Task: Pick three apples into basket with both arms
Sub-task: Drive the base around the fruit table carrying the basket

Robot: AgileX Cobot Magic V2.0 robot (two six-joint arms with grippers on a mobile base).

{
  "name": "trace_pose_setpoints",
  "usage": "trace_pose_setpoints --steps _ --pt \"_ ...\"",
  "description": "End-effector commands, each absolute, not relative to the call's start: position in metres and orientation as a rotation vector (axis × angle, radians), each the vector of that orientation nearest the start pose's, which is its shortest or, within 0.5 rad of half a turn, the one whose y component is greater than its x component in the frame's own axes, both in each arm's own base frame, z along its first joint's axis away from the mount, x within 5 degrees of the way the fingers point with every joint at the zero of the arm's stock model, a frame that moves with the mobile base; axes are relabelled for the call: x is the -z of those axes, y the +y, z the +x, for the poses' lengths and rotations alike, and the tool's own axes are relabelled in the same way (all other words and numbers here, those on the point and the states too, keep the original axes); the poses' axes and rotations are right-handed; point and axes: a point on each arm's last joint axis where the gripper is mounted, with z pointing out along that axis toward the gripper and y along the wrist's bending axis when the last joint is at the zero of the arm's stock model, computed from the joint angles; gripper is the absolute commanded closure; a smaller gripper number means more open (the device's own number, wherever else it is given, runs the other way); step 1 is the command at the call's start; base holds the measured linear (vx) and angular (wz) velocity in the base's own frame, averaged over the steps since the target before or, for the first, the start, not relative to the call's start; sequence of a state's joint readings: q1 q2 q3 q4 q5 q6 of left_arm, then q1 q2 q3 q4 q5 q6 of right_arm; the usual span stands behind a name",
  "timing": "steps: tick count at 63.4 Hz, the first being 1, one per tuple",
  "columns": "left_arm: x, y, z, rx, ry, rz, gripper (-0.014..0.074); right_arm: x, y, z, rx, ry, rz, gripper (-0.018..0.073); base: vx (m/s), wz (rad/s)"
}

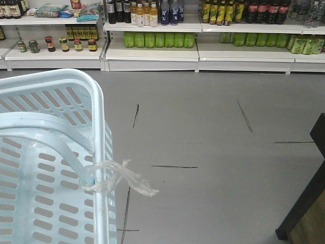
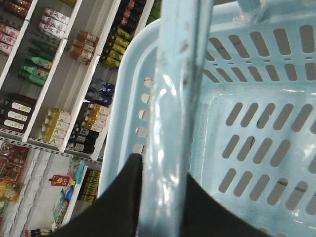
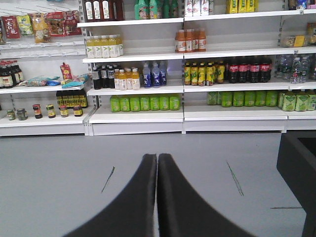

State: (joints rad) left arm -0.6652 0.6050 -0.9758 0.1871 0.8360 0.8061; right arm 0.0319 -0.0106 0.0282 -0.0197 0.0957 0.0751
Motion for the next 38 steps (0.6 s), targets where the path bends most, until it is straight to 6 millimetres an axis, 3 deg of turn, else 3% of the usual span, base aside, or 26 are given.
trace_pose_setpoints --steps 1,38 --pt "-0.4313 -0.0465 0.0777 -0.303 1.333 1.242 0.0603 -0.1984 0.0019 0.0565 -0.061 1.523 0.006 0.0568 0.14 -0.06" --pt "-0.4313 -0.0465 0.0777 -0.304 1.334 1.243 0.0603 -0.1984 0.0019 0.0565 -0.061 1.523 0.006 0.0568 0.09 -0.09"
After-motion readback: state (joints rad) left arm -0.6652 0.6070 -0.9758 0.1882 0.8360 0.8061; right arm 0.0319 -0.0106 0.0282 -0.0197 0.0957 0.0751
